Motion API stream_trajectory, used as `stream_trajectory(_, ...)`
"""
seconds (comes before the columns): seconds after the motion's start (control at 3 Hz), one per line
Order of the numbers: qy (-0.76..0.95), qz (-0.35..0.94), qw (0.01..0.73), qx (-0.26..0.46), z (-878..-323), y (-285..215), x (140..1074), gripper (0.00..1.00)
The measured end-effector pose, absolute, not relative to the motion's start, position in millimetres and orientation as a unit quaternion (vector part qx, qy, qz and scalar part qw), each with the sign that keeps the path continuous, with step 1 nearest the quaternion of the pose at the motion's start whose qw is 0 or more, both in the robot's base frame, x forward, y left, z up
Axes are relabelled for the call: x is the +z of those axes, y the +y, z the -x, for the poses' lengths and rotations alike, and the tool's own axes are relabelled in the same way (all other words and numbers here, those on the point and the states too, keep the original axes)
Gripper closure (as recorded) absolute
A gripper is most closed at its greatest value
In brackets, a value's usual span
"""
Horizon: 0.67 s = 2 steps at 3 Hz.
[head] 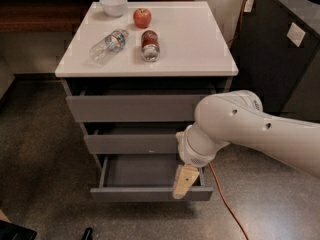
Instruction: Close bottom drawer
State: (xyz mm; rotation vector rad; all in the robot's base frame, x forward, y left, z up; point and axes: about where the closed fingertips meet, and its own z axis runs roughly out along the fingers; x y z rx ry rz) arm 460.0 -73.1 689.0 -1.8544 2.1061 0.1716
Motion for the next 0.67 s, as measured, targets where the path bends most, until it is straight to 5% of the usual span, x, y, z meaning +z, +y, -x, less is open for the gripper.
stream_trajectory(0.67,0.718,0.680,0.118,0.090,-462.2,-40.0,562.5,0.00)
